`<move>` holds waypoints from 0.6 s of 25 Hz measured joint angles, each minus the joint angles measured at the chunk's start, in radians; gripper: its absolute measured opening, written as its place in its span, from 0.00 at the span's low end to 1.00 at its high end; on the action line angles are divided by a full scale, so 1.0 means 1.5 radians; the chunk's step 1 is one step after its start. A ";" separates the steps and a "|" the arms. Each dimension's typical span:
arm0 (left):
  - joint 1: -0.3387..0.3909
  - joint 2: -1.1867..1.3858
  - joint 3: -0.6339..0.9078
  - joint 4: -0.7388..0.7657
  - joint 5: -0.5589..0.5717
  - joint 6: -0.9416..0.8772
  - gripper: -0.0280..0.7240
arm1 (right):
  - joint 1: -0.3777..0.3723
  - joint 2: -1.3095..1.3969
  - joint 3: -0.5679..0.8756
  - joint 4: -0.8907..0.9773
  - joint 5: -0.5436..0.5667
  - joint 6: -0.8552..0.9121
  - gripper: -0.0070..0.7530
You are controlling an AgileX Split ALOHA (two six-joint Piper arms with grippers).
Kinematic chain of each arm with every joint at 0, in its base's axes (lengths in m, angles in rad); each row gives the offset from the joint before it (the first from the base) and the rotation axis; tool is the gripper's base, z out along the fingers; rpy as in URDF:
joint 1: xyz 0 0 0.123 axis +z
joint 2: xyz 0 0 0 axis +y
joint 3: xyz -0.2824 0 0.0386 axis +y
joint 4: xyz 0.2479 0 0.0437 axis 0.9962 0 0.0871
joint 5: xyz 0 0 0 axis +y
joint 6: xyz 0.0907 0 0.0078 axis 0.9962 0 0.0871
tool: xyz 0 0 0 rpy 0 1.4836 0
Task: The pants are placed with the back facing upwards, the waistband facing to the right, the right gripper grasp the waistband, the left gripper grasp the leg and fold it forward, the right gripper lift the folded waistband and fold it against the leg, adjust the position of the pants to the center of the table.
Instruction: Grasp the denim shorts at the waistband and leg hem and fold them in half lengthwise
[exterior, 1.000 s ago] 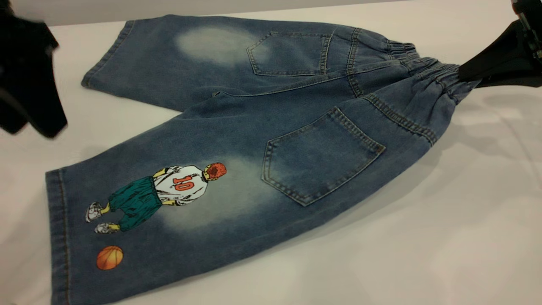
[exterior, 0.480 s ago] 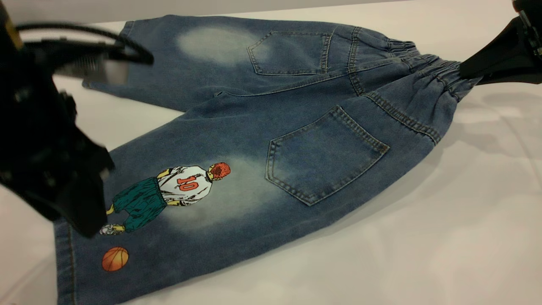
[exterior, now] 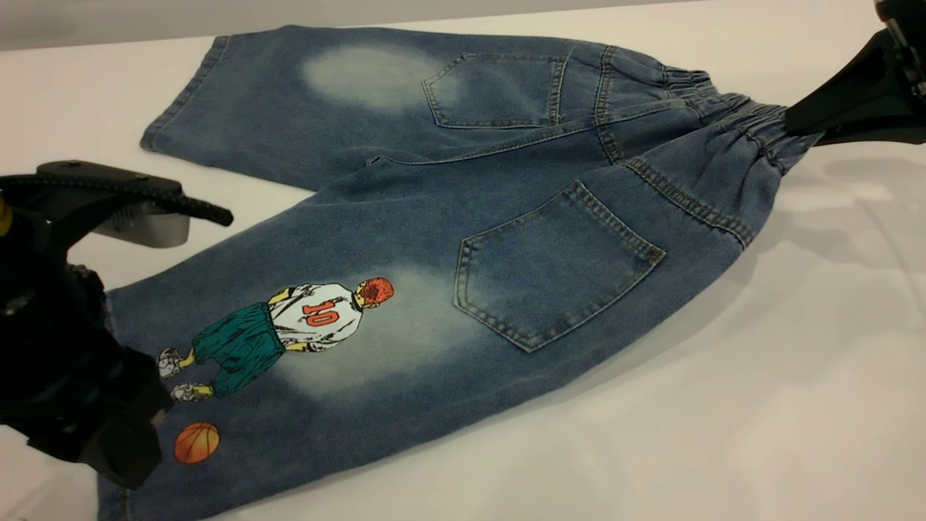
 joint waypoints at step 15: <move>0.000 0.078 0.000 0.023 -0.058 0.000 0.58 | 0.000 0.000 0.000 -0.002 0.000 -0.001 0.05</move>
